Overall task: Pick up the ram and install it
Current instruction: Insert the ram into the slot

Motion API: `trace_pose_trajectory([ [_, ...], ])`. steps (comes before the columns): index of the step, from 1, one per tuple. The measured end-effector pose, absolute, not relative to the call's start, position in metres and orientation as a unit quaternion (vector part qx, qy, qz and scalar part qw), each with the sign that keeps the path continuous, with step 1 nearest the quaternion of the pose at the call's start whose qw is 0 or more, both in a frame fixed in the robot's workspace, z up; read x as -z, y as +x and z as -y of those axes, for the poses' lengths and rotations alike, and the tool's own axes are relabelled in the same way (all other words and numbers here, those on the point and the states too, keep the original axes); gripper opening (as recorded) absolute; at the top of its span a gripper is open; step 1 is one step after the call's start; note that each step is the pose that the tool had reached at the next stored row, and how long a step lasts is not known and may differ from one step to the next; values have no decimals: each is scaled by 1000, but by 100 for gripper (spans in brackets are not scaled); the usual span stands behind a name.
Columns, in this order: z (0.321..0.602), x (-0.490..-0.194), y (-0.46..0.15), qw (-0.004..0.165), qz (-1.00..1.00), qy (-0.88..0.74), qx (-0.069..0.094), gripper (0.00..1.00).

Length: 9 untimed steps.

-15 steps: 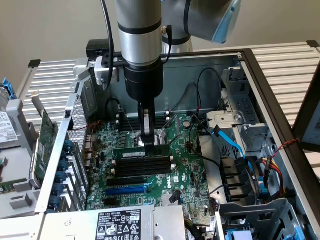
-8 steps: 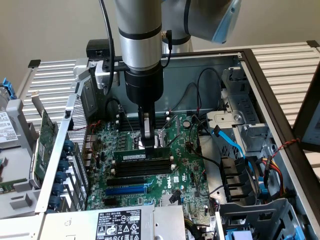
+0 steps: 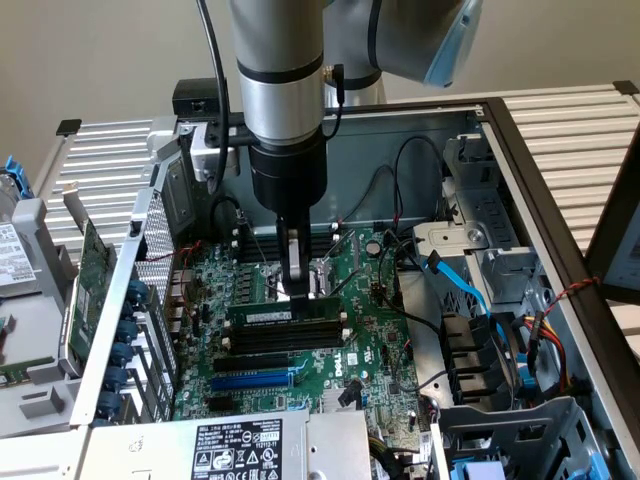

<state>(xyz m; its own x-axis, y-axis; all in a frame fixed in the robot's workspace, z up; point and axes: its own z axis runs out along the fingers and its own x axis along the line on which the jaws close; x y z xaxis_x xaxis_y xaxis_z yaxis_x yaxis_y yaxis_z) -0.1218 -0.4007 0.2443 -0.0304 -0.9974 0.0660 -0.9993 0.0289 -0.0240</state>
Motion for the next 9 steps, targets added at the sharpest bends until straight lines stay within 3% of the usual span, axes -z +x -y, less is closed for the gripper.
trace_pose_trajectory([
  [9,402,-242,-122,15,722,691,-31,13],
])
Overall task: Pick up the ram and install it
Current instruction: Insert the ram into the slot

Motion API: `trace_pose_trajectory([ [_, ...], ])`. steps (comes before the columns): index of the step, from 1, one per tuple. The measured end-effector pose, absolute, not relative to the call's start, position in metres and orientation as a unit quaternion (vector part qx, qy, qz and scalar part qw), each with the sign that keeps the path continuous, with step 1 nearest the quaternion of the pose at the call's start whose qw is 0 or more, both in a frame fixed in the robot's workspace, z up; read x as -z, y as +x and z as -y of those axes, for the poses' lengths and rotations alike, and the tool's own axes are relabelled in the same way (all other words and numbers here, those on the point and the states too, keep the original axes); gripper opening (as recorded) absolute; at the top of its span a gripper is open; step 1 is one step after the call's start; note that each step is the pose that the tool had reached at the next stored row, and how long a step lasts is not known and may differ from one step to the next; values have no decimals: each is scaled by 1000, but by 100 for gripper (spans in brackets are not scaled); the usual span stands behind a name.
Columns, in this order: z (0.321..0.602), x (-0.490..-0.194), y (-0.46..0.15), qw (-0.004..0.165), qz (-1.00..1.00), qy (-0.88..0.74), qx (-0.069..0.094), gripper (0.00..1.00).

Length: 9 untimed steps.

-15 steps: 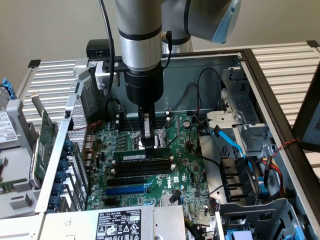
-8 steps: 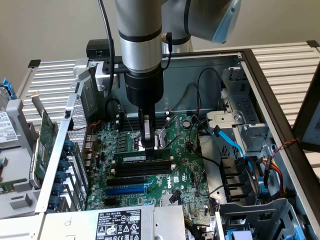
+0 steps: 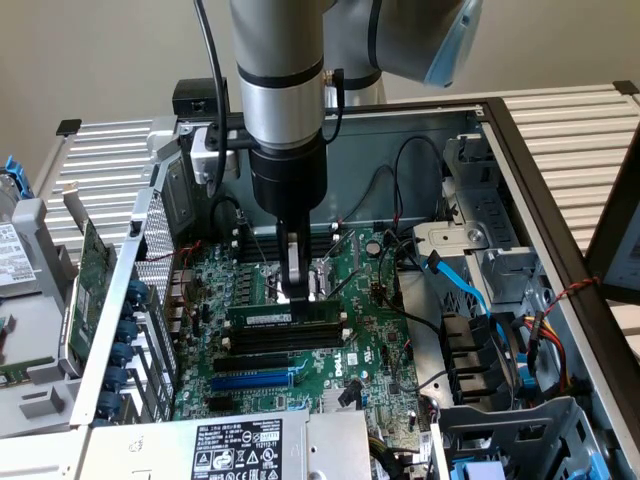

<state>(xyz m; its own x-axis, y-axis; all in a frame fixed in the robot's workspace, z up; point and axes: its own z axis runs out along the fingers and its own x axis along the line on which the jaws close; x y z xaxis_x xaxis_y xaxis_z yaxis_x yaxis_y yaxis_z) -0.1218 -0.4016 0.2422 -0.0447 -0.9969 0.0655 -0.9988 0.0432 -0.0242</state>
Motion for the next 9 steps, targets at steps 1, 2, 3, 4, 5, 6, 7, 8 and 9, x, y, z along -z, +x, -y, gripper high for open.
trace_pose_trajectory([
  [1,402,-242,-122,15,722,691,-31,13],
  [2,402,-242,-122,15,722,691,-31,13],
  [3,402,-241,-122,15,722,691,-31,13],
  [4,402,-241,-122,15,722,691,-31,13],
  [5,402,-241,-122,15,722,691,-31,13],
  [6,402,-241,-122,15,722,691,-31,13],
  [7,402,-241,-122,15,722,691,-31,13],
  [8,402,-240,-122,15,722,691,-31,13],
  [9,402,-240,-122,15,722,691,-31,13],
])
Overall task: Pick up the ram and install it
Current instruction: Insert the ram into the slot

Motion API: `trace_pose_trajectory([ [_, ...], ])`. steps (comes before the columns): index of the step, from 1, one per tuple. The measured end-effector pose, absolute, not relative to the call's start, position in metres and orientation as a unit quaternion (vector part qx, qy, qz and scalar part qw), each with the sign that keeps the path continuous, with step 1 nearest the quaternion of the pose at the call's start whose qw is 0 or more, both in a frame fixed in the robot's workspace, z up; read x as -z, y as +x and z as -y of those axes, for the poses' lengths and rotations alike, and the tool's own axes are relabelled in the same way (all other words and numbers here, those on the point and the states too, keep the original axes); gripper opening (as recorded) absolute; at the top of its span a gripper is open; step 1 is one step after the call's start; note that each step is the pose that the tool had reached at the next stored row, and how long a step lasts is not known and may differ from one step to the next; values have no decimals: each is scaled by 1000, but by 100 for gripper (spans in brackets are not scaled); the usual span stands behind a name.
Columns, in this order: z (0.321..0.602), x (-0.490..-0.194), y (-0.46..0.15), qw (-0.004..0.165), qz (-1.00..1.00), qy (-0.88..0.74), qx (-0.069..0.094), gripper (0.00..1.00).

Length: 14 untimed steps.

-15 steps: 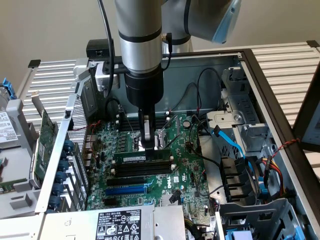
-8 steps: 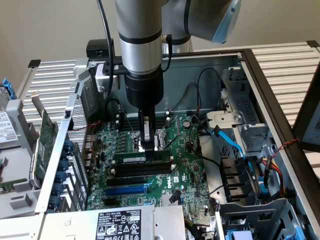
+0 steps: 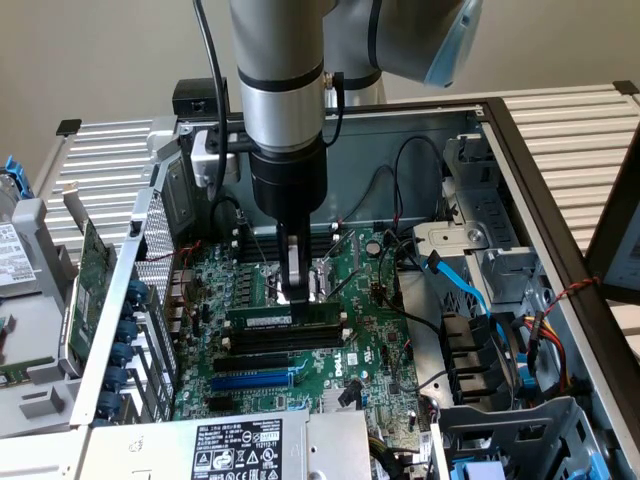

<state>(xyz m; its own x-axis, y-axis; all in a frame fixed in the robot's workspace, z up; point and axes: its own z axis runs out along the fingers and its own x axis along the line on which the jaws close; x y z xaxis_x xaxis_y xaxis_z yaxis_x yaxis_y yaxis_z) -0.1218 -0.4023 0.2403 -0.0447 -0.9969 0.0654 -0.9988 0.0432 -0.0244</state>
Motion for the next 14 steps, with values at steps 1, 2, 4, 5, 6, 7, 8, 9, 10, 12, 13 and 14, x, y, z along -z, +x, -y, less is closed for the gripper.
trace_pose_trajectory([
  [1,402,-240,-122,15,722,691,-32,13],
  [2,402,-240,-122,14,722,691,-32,13],
  [4,402,-240,-122,12,722,691,-34,13],
  [5,402,-240,-122,11,722,691,-35,13],
  [6,402,-240,-122,10,722,691,-36,13],
  [7,402,-239,-122,10,722,691,-36,13],
  [8,402,-239,-122,11,722,691,-36,13],
  [9,402,-239,-122,11,722,691,-36,13],
  [10,403,-239,-122,11,722,691,-36,13],
  [12,403,-239,-122,11,722,691,-36,13],
  [13,403,-239,-122,11,722,691,-36,13],
  [14,404,-239,-122,11,722,691,-36,13],
])
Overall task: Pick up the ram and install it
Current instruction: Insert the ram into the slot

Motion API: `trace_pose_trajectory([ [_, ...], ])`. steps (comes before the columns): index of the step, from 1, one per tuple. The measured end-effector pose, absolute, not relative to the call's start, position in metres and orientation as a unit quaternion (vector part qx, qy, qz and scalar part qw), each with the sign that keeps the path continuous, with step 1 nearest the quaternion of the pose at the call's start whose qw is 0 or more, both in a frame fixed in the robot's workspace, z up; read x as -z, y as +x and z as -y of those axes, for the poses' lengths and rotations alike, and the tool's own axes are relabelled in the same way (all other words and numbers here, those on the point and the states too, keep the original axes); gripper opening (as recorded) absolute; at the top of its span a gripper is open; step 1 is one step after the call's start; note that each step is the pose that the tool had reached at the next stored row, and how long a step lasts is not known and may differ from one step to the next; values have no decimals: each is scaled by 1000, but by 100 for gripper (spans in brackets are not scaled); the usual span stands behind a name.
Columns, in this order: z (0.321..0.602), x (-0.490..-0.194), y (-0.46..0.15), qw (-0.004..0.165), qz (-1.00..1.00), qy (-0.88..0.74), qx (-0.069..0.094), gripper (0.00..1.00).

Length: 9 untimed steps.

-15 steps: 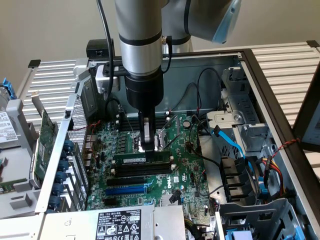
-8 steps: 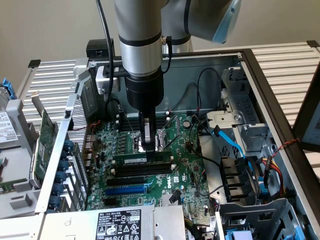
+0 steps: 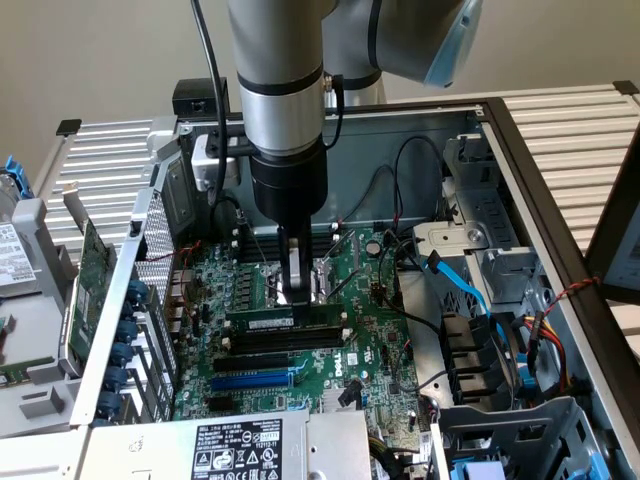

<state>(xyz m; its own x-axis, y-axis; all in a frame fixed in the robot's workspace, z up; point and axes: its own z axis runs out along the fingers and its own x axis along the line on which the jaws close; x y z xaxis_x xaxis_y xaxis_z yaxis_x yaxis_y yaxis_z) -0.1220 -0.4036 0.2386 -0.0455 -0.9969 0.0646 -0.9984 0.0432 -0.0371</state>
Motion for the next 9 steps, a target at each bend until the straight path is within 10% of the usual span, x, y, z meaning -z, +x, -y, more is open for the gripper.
trace_pose_trajectory([
  [9,404,-237,-123,11,720,693,-36,13],
])
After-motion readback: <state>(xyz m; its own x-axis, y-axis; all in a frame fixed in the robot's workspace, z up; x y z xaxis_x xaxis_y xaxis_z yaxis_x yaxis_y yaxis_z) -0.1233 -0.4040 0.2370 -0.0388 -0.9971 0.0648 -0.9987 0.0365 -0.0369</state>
